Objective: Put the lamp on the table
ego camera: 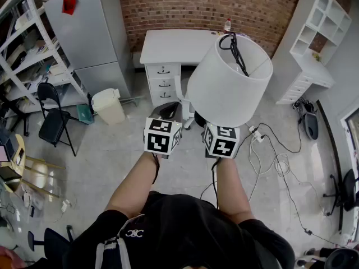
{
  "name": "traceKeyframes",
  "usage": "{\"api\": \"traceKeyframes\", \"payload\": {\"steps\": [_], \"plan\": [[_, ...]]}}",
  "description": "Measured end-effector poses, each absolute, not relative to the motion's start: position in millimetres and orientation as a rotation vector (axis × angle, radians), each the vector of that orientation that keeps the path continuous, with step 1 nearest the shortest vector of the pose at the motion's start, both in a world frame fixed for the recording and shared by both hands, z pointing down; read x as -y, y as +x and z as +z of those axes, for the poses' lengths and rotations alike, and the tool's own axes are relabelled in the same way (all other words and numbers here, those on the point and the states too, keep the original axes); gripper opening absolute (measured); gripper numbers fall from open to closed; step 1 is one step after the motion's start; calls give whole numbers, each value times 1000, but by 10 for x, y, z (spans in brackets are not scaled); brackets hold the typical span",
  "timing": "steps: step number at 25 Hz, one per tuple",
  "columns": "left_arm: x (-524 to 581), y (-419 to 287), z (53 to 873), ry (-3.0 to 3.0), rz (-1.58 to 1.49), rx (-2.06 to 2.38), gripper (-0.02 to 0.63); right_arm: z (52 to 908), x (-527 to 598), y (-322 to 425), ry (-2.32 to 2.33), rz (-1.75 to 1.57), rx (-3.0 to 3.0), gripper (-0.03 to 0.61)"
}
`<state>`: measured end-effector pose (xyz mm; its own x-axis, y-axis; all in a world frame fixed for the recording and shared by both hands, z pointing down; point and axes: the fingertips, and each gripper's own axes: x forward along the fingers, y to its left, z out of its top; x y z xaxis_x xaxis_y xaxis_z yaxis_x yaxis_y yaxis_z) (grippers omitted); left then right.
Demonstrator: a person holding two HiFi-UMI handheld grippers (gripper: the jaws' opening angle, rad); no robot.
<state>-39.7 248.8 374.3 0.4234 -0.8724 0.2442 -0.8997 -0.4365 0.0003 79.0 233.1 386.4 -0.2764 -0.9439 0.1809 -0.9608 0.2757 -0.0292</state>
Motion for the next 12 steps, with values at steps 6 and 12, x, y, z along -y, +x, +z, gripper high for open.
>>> {"api": "traceKeyframes", "payload": {"steps": [6,12], "plan": [[-2527,-362,3797,2525,320,1581,0,3847,-2397,820,1809,197,2409,130],[-2514,-303,3847,2520,339,1576,0,3898,-2376,906,1825,213,2398,129]]}}
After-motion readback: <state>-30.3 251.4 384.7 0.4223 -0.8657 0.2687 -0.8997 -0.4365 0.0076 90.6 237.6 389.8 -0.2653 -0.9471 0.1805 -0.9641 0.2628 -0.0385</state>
